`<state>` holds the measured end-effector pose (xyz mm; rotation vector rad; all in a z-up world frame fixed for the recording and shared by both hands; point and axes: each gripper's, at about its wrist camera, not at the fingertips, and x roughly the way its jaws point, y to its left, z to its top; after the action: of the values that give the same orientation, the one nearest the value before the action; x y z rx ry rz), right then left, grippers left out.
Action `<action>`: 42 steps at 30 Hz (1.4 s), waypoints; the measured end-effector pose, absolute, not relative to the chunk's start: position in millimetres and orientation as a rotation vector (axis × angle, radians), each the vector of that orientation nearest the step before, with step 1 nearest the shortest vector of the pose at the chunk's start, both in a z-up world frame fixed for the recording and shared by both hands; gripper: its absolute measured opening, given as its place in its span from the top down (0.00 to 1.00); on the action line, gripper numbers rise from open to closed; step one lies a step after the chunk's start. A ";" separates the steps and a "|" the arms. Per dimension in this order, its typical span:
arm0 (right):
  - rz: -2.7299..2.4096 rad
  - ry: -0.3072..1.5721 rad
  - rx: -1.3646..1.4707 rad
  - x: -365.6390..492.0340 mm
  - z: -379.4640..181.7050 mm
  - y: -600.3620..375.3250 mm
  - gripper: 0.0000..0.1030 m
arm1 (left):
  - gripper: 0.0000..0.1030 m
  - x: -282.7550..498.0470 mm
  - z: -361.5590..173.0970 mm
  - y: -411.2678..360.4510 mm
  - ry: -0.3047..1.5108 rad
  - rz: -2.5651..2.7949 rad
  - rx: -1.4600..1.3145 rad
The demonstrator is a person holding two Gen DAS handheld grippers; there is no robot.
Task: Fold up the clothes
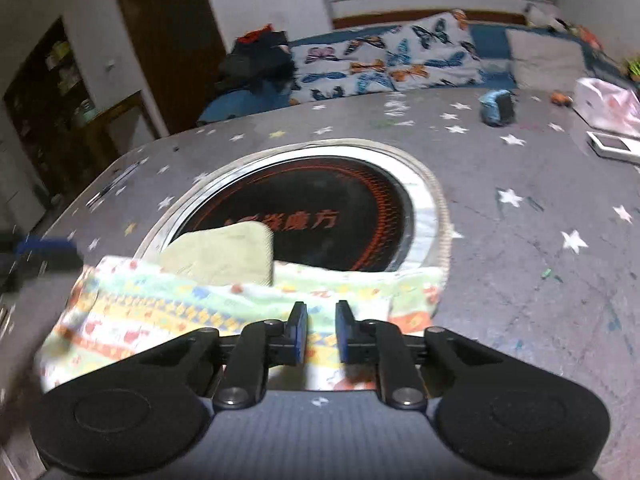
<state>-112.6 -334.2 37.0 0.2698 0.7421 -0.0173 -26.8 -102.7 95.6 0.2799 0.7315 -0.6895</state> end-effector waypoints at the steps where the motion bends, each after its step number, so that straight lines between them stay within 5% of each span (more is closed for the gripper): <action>1: -0.008 0.733 0.258 -112.8 39.8 -330.5 0.85 | 0.75 -28.2 94.2 -107.5 0.739 -0.712 0.274; 13: 0.052 0.745 0.183 -96.0 36.2 -299.6 0.83 | 0.75 -5.3 60.0 -142.3 0.830 -0.701 0.235; 27: 0.230 0.706 0.040 -181.4 64.4 -242.0 0.82 | 0.74 -102.5 72.8 -113.6 0.745 -0.820 0.267; 42: 0.183 0.687 0.014 -208.5 54.9 -242.1 0.83 | 0.74 -105.9 69.2 -85.7 0.734 -0.782 0.214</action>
<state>-208.5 -242.1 54.9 0.0137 0.6871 0.1834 -105.9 -85.7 69.2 0.2144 0.7342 -0.7818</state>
